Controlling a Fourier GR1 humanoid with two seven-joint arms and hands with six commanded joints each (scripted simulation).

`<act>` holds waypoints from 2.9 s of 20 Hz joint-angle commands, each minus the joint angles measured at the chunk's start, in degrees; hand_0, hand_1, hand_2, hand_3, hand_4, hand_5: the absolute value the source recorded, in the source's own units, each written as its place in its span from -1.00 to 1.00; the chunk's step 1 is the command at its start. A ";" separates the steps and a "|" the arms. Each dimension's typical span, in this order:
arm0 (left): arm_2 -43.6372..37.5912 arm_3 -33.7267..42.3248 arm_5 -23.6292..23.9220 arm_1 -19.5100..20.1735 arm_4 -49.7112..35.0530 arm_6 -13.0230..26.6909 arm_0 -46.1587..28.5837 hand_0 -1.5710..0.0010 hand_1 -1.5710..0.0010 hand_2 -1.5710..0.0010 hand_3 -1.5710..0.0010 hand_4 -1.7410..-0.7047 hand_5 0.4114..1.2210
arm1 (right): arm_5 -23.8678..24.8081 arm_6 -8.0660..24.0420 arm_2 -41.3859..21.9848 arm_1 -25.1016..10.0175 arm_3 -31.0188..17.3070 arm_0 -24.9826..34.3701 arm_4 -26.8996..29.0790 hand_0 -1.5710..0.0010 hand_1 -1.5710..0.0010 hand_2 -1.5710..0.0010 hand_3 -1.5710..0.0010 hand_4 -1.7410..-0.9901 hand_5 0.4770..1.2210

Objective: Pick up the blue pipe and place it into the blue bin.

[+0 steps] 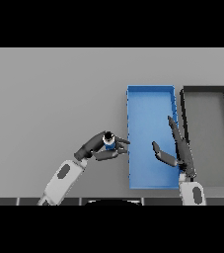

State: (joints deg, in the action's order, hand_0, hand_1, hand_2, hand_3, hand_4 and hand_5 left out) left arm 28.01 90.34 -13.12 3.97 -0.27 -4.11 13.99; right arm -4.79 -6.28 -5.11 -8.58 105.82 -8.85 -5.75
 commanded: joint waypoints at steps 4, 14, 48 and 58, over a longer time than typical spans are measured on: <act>0.06 0.63 -0.94 -0.98 0.50 0.13 -1.32 -1.00 -1.00 -1.00 -1.00 -0.47 1.00 | -10.57 9.86 -0.20 -5.39 6.29 4.53 14.50 1.00 0.97 0.85 1.00 0.38 -0.67; -2.11 0.73 -3.11 -2.34 2.64 1.24 -0.82 -1.00 -1.00 -1.00 -1.00 -0.47 1.00 | -18.95 25.29 -9.02 -10.01 9.45 24.10 21.66 1.00 1.00 0.94 1.00 0.18 -0.78; -6.85 0.26 -8.85 -5.98 3.28 3.83 -1.86 -1.00 -1.00 -1.00 -0.81 -0.98 1.00 | -18.62 21.57 -21.41 -1.07 -5.16 44.15 22.50 -0.96 -0.96 -0.96 -0.93 -0.96 0.87; -7.14 0.92 -12.20 -3.81 9.53 5.69 -1.24 0.61 0.64 0.65 0.69 0.34 0.30 | -13.43 24.57 -24.52 -2.70 -2.21 43.23 23.17 -1.00 -1.00 -1.00 -0.99 -1.00 0.99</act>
State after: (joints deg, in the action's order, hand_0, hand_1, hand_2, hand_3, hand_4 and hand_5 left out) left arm 20.87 91.23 -25.31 0.15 9.32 1.84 12.74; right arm -18.26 18.11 -29.63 -11.27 103.63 34.39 17.57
